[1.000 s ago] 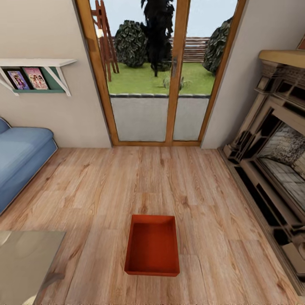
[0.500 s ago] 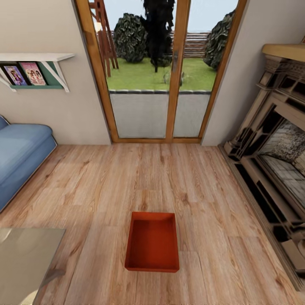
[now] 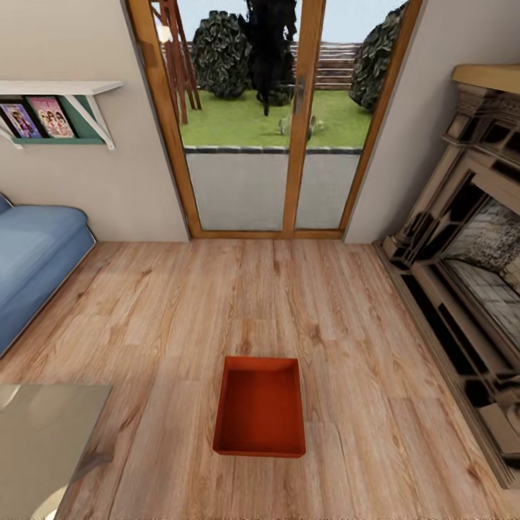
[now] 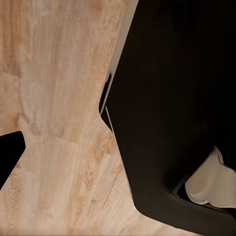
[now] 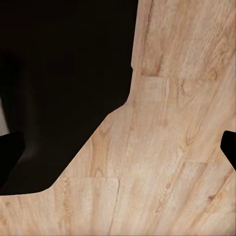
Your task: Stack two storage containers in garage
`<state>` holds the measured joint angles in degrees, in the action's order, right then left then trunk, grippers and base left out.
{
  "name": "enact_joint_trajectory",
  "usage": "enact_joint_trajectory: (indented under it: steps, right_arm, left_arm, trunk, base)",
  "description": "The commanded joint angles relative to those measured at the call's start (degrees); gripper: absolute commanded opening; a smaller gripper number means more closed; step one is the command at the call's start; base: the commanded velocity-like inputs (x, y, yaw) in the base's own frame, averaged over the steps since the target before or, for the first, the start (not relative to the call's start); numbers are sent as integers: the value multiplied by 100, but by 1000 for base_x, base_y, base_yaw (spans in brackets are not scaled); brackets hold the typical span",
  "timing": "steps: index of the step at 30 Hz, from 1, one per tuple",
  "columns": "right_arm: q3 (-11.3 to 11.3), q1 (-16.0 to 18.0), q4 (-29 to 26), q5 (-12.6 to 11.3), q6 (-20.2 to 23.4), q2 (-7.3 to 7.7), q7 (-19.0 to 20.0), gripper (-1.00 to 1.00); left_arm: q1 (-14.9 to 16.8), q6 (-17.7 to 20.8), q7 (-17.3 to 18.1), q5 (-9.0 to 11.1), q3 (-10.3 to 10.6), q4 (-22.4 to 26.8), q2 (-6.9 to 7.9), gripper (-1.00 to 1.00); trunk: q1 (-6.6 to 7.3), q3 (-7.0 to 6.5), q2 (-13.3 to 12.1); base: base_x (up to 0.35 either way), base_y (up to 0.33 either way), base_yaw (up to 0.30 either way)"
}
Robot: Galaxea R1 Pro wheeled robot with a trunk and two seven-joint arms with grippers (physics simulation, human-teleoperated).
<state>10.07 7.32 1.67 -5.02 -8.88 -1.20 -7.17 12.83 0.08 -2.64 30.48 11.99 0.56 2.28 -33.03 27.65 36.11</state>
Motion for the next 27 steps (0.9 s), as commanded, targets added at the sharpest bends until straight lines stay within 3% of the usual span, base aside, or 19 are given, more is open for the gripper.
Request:
enact_joint_trajectory:
  steps: [1, 27]
  right_arm:
    - [48, 6, 18, -52, -35, -3, -12, 100]
    - [57, 6, 18, -52, -35, -6, -12, 100]
  left_arm:
    - [0, 1, -18, 45, 49, 5, 0, 100]
    - [0, 1, -18, 45, 49, 5, 0, 100]
  trunk:
    - [-1, 15, 5]
    - [-1, 255, 5]
  base:
    - [0, 0, 0]
    - [0, 0, 0]
